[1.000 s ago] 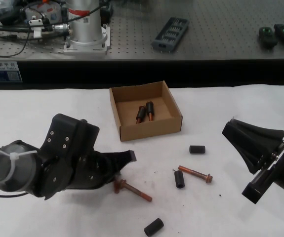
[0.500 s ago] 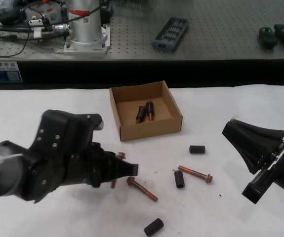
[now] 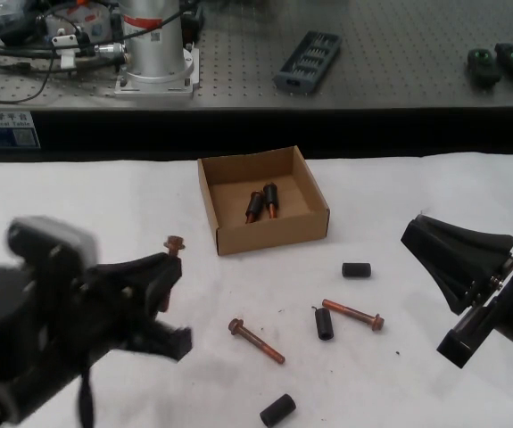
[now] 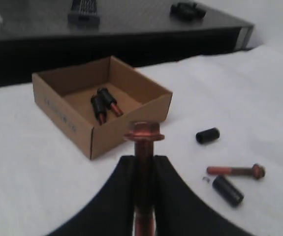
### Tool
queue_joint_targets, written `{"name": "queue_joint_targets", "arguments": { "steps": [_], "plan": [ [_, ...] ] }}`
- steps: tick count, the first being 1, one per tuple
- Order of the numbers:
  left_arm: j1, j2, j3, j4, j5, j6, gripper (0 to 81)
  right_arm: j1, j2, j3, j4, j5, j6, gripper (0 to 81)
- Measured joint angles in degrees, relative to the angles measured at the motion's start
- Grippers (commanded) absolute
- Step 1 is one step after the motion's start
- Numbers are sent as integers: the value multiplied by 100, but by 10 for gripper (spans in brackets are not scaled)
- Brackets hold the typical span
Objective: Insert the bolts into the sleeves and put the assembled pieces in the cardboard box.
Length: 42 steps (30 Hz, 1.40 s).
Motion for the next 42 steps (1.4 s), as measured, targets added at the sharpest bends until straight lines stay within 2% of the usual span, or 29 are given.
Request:
{"name": "queue_joint_targets", "arguments": {
  "steps": [6, 12, 13, 16, 18, 19, 24, 28, 31, 37, 40, 42],
  "plan": [
    [0, -84, 1116, -2929, 53, 153, 6, 0, 0, 0, 221, -14, 342, 55],
    [0, -81, 1382, -3557, 213, 228, 6, 0, 0, -71, 1261, -269, 935, 23],
    [0, -81, 1390, -3579, 249, 243, 6, 0, 0, -133, 1548, -368, 1001, 62],
    [0, -81, 1396, -3613, 315, 244, 6, 0, 0, -437, 2662, -722, 1031, 246],
    [0, -81, 1396, -3586, 315, 270, 6, 0, 0, -564, 3200, -880, 940, 274],
    [0, -81, 1396, -3568, 315, 286, 6, 49, 0, -795, 3916, -1028, 681, 274],
    [0, -81, 1396, -3556, 298, 308, 6, 554, 0, -1401, 5832, -995, -371, 274],
    [0, -81, 1396, -3556, 301, 308, 6, 1196, 0, -2155, 7210, -510, -1205, 274],
    [0, -81, 1396, -3556, 301, 308, 6, 1517, 0, -2620, 8064, 113, -2189, 274],
    [0, -81, 1396, -3491, 301, 308, 6, 1899, 10, -3118, 8628, 1098, -4040, 274],
    [0, -81, 1396, -3427, 301, 308, 6, 1952, 10, -3178, 8680, 1560, -4796, 274],
    [0, -81, 1396, -3418, 301, 322, 6, 1960, 10, -3198, 8736, 1693, -4983, 274]
  ]
}}
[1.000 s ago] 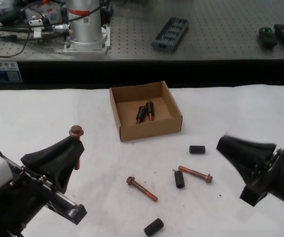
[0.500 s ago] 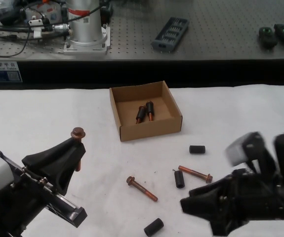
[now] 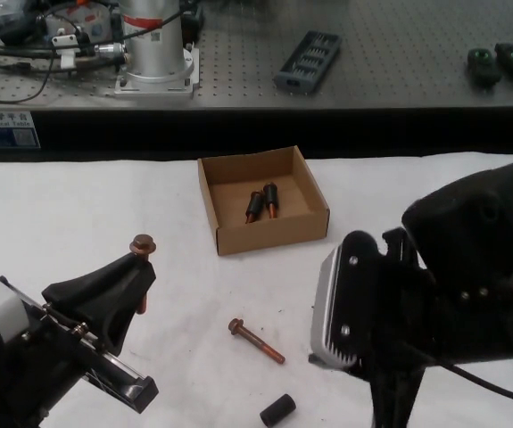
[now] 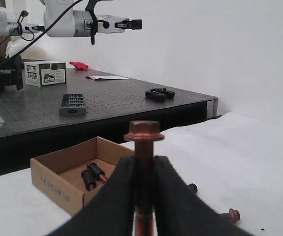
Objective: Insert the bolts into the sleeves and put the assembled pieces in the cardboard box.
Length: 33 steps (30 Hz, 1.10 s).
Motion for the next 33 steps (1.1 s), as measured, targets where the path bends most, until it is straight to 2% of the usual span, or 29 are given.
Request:
{"name": "queue_joint_targets", "arguments": {
  "steps": [3, 7, 9, 12, 16, 22, 33],
  "plan": [
    [0, 0, 0, 0, 0, 38, 6, 7, 0, -35, 258, 552, -539, 275],
    [0, 0, 0, 13, 0, 81, 6, 4, 124, -49, 557, 897, -925, 276],
    [0, 0, 0, 13, 0, 158, 6, 58, 293, -49, 708, 1277, -1417, 276],
    [0, 0, 0, 13, 0, 207, 6, 433, 894, -49, 791, 1731, -2174, 276],
    [0, 0, 0, 13, -8, 289, 6, 879, 1423, -131, 528, 2196, -2682, 276],
    [0, 0, 0, 96, -8, 288, 6, 1137, 1833, -695, 503, 2335, -3017, 276],
    [0, 0, 0, 162, -162, 325, 6, 1140, 2322, -1059, 480, 2168, -3163, 275]
  ]
}}
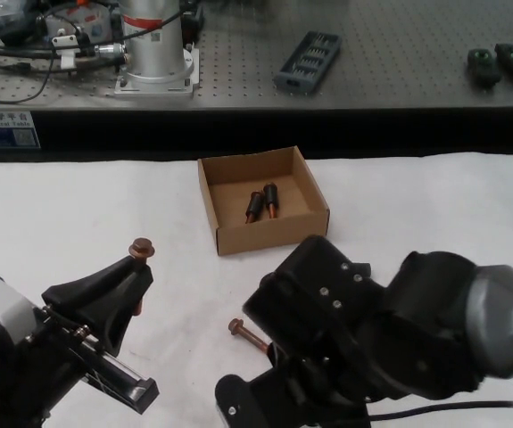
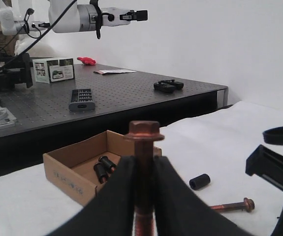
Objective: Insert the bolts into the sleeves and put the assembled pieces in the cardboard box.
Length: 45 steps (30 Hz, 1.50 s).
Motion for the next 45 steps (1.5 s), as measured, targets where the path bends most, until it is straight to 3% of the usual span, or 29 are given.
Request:
{"name": "queue_joint_targets", "arguments": {
  "steps": [10, 19, 25, 38, 41, 45],
  "plan": [
    [0, 0, 0, 139, -312, 337, 6, 0, 145, 0, -13, -72, -39, 274],
    [0, 0, 89, 139, -1944, 366, 6, 0, 145, 0, -99, -408, -39, 274],
    [0, 0, 120, 139, -2504, 401, 6, 0, 145, 0, -99, -540, -1, 274],
    [0, 0, 189, 139, -2983, 723, 6, 0, 340, 0, -103, -724, 175, 274],
    [0, 0, 189, 139, -2994, 817, 6, 0, 336, 0, -103, -723, 175, 218],
    [0, 0, 189, 139, -2996, 867, 6, 0, 336, 0, -141, -723, 175, 18]
  ]
}}
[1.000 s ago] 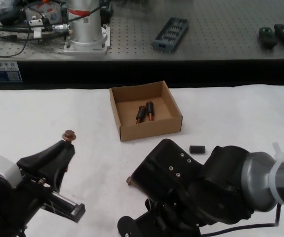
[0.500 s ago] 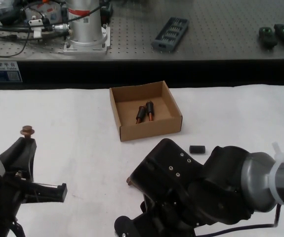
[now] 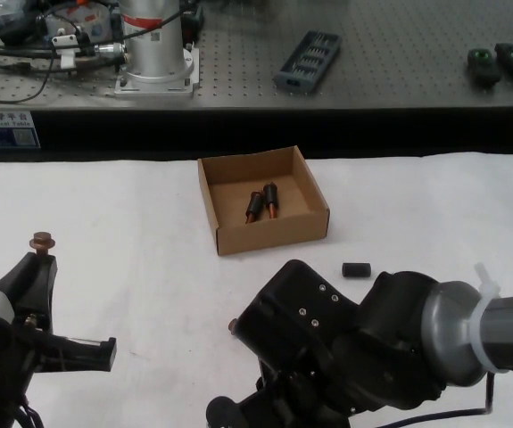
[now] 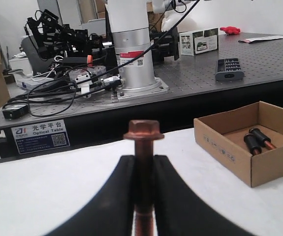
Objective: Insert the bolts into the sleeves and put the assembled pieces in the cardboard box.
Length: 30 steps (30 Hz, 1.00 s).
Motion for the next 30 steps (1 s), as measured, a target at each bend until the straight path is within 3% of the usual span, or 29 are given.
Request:
{"name": "queue_joint_targets", "arguments": {
  "steps": [2, 11, 17, 30],
  "plan": [
    [0, 0, 0, 0, 0, -2, 6, 0, 0, 0, 2, 0, 0, 54],
    [0, 0, 0, 0, 0, 4, 6, 0, 0, 0, 2, 43, 44, 56],
    [0, 0, 0, 0, 0, 4, 6, 0, -30, 0, 2, 538, 146, 56],
    [0, 0, 0, 0, 39, -19, 6, 0, -1422, 0, 290, -16, 1953, 56]
  ]
}}
